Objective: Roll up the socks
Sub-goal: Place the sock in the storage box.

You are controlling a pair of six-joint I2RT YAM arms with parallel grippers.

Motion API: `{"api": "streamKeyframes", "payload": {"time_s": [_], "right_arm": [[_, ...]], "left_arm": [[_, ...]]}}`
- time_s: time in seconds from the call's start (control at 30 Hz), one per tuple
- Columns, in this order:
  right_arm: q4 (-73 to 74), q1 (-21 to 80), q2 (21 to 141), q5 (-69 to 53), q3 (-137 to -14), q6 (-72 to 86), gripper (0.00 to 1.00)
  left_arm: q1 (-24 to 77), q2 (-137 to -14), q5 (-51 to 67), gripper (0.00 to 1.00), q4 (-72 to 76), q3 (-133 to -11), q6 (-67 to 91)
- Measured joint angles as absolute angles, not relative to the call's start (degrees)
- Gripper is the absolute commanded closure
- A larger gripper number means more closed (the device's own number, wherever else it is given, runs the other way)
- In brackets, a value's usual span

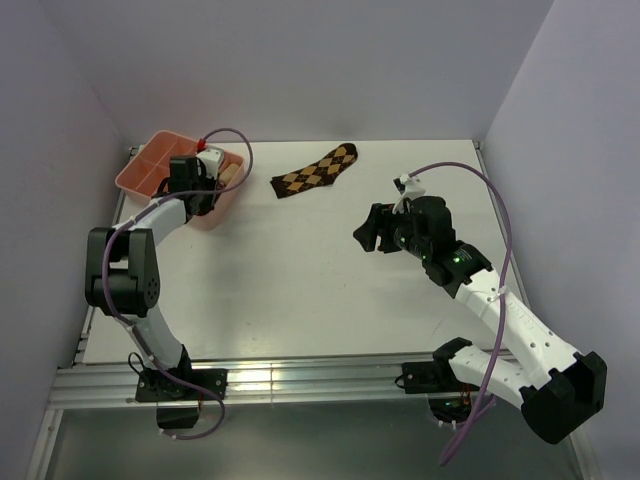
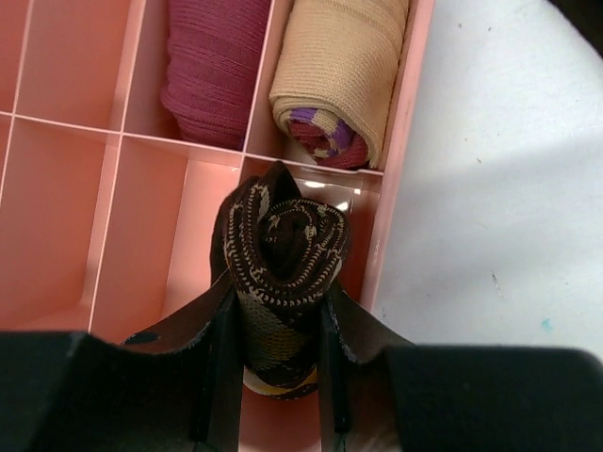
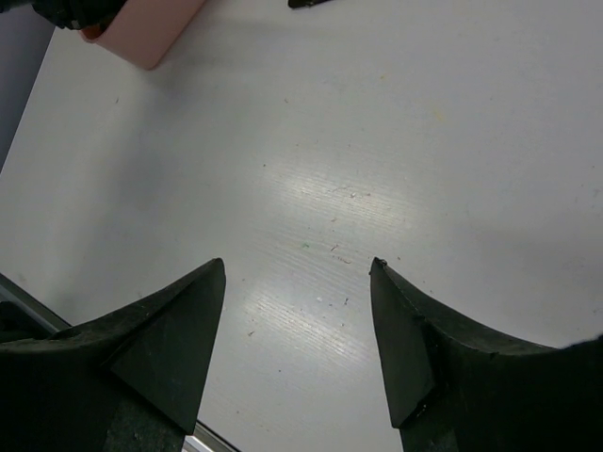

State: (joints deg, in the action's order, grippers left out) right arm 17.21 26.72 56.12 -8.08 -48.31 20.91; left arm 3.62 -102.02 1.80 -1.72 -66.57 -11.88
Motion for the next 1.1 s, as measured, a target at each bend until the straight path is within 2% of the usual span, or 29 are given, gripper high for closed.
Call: {"api": "streamKeyframes", "payload": {"time_s": [0.7,0.77,1.1], "right_arm": [[17.69,26.72,56.77,-7.92,-48.29,19.84,0.31],[17.72,26.68,57.21,-7.95,-48.29,19.81,0.31],[18.09,26.61,58.26,-8.03,-48.29,19.81,0.31]], "left_arm": [[2.68,-114.76,5.61,0.99,-19.99,-85.19,-14.24],[2.68,-115.79,5.82,0.96,-21.15,-86.65,-14.11],[2.70,-117.08,5.30,0.59,-23.83,-89.08,-13.93]]}}
